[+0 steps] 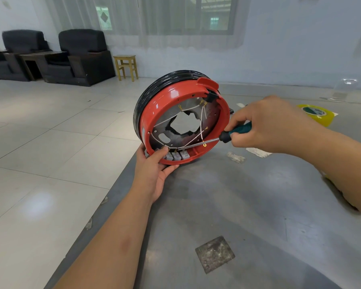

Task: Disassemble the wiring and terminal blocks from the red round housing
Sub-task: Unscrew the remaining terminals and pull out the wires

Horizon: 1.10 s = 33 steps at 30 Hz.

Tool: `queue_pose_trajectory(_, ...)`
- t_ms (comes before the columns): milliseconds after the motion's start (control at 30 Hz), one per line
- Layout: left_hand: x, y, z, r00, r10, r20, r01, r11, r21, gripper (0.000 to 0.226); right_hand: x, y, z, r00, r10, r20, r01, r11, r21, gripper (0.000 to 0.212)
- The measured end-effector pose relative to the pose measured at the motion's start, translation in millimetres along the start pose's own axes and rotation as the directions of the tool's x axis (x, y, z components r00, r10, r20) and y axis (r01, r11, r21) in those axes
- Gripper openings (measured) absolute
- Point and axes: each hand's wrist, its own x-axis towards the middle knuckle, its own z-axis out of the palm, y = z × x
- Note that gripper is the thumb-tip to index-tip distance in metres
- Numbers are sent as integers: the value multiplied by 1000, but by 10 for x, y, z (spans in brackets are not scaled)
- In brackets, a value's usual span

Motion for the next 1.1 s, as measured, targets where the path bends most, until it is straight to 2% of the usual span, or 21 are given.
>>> queue_pose_trajectory(67,7,-2,0,1000,-4,-5,4,1000,-4,49,27,-1,-20,1000,-15,6,15,1000,-13,25)
queue_pose_trajectory(200,15,-6,-9,1000,-8,0,8,1000,-11,51,42,-18,-29,1000,-27,-4,27,999,-28,30)
queue_pose_trajectory(367,23,-3,-6,1000,-7,-5,7,1000,4,55,59,-26,-67,1000,-23,6,23,999,48,25)
queue_pose_trajectory(467,21,-1,-8,1000,-6,2,6,1000,2,54,63,-41,-45,999,-34,21,34,999,33,20)
queue_pose_trajectory(667,22,-10,-1,1000,-11,-8,11,1000,12,54,99,-28,-39,998,-52,28,52,999,3,33)
queue_pose_trajectory(1100,28,-8,-1,1000,-25,-1,25,999,28,56,130,-58,-52,998,-44,34,45,999,-19,22)
